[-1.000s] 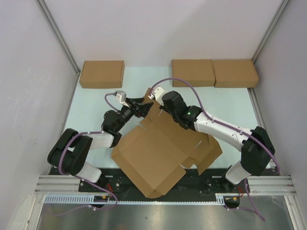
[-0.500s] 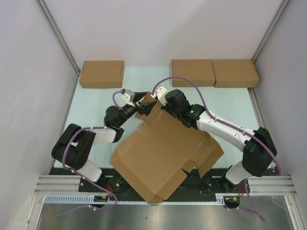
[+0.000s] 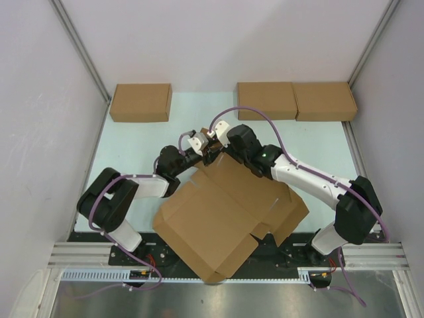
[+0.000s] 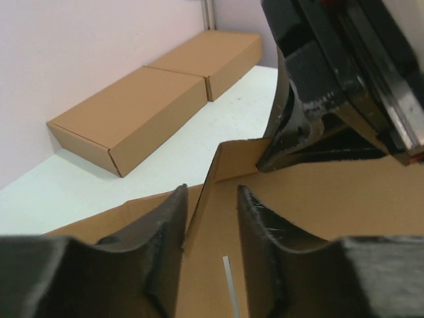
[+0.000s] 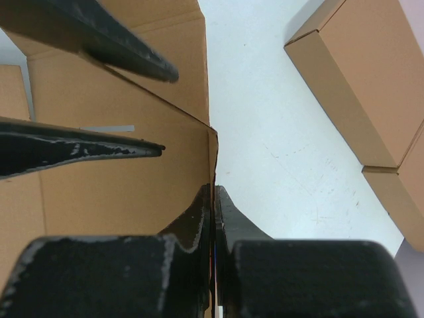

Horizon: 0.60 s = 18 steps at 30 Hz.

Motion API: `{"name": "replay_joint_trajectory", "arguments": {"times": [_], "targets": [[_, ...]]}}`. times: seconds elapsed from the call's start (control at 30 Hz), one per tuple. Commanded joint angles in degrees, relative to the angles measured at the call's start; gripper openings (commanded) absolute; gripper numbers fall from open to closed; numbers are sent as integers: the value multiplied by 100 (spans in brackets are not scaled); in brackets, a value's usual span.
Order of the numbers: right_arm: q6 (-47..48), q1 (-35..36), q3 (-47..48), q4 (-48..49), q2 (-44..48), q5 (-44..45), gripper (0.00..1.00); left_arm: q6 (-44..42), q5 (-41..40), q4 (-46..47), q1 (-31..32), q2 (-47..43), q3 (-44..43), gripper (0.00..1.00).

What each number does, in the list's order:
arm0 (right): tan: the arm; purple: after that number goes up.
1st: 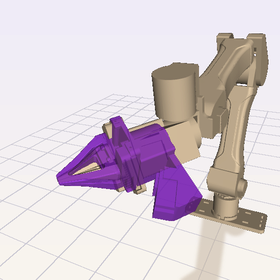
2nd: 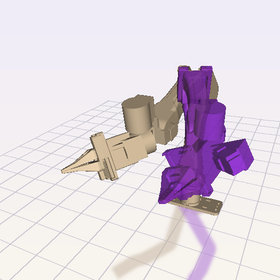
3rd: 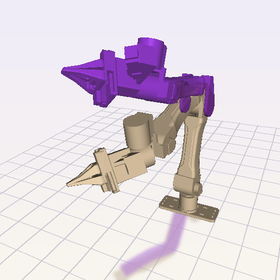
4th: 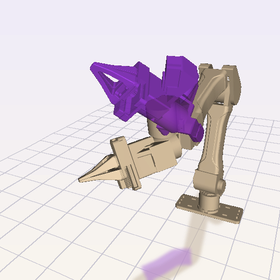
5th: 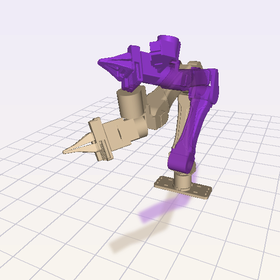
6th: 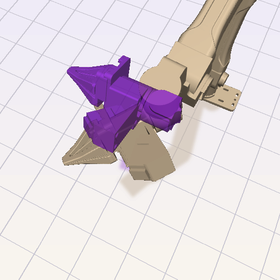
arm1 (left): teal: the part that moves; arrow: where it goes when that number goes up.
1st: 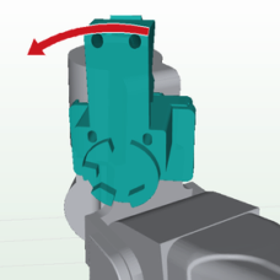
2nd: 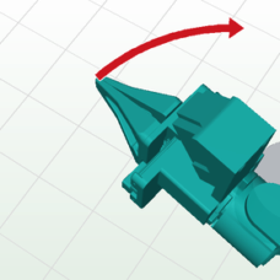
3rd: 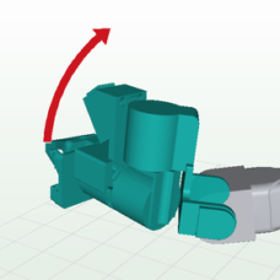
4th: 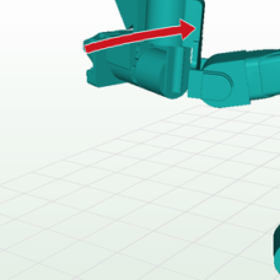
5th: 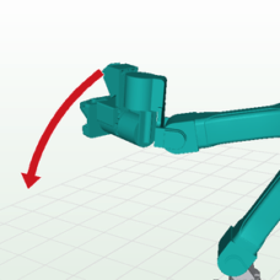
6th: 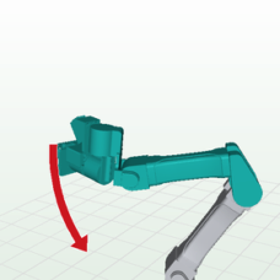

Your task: Fold the paper box

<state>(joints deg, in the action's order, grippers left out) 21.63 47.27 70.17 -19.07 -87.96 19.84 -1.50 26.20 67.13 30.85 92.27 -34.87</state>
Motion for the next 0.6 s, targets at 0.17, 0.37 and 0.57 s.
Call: {"name": "replay_joint_trajectory", "arguments": {"times": [0.17,0.37,0.57], "targets": [[-176,160,5,96,-19,-24,0,-246,-474,9,184,-113,-29,23],[-317,213,5,211,-107,108,0,746,-1449,737,483,-122,340,13],[-449,257,5,263,-168,284,0,1959,-2573,1862,905,186,745,8]]}}
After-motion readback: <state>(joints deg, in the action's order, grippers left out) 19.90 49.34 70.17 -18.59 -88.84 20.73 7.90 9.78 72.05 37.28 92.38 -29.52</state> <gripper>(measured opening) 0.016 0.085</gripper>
